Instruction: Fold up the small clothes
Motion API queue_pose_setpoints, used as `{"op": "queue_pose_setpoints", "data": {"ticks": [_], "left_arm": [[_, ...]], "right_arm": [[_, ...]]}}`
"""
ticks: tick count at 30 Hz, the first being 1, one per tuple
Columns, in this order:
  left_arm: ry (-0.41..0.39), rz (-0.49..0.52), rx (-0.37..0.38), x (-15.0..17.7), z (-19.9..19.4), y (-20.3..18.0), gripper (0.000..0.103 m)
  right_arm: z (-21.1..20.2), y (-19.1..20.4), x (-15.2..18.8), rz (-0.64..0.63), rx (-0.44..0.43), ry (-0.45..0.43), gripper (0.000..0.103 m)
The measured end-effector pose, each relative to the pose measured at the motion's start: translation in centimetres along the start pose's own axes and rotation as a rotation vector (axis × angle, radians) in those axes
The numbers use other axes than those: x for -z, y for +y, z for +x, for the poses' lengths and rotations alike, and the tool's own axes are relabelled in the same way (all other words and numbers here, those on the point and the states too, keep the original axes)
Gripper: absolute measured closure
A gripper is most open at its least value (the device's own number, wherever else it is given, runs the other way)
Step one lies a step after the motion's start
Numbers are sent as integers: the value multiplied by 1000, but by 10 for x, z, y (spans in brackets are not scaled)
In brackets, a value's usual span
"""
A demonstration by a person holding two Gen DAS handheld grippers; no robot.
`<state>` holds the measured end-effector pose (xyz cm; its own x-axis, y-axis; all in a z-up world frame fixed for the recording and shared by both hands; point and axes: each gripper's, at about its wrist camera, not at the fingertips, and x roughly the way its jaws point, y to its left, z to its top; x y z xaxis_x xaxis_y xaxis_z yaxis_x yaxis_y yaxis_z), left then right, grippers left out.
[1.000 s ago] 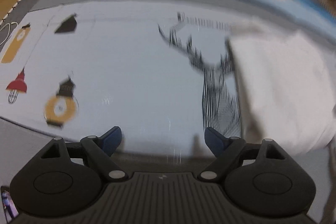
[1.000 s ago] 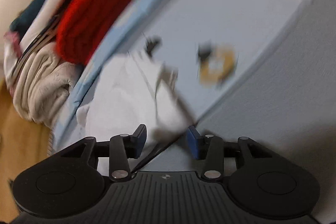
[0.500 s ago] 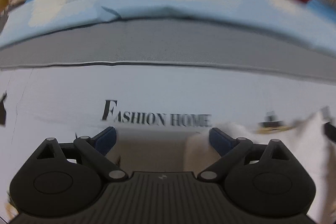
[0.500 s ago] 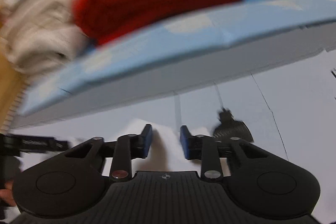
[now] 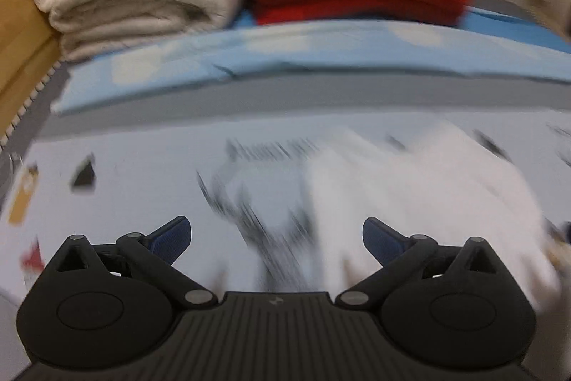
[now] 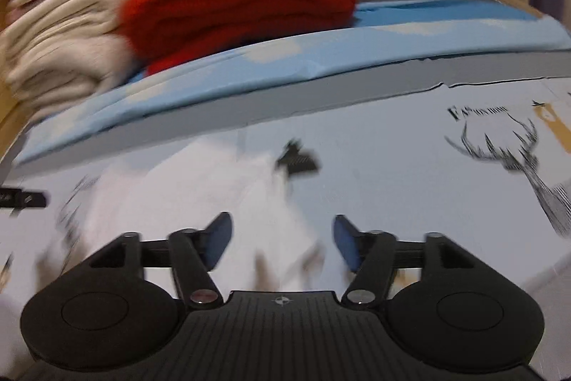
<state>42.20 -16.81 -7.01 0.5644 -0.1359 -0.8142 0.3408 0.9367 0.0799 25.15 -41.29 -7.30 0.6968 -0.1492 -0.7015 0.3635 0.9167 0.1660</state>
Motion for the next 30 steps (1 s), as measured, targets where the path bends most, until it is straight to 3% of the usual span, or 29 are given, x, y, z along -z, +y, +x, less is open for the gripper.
{"op": "queue_pose_setpoints", "data": {"ticks": [3, 6, 11, 13, 15, 17, 21, 26, 30], "left_arm": [[7, -30, 60, 54, -60, -14, 0], [4, -18, 39, 101, -96, -27, 0], [2, 57, 23, 168, -117, -36, 0], [9, 38, -2, 179, -104, -33, 1], [33, -3, 21, 185, -93, -31, 1], [46, -15, 47, 182, -75, -29, 1], [44, -4, 22, 170, -49, -31, 1], [90, -11, 15, 172, -30, -32, 1], [90, -19, 16, 173, -28, -31, 1]], "right_arm": [[-49, 19, 31, 9, 31, -19, 23], [-83, 32, 63, -10, 61, -59, 19], [-99, 46, 111, -141, 92, -63, 14], [-87, 51, 120, -154, 108, -31, 14], [-77, 54, 126, -137, 95, -12, 14], [-70, 59, 132, -157, 87, -29, 14], [-49, 65, 134, -233, 123, -86, 14], [-35, 54, 137, -163, 130, -26, 14], [-35, 56, 137, -159, 116, -36, 14]]}}
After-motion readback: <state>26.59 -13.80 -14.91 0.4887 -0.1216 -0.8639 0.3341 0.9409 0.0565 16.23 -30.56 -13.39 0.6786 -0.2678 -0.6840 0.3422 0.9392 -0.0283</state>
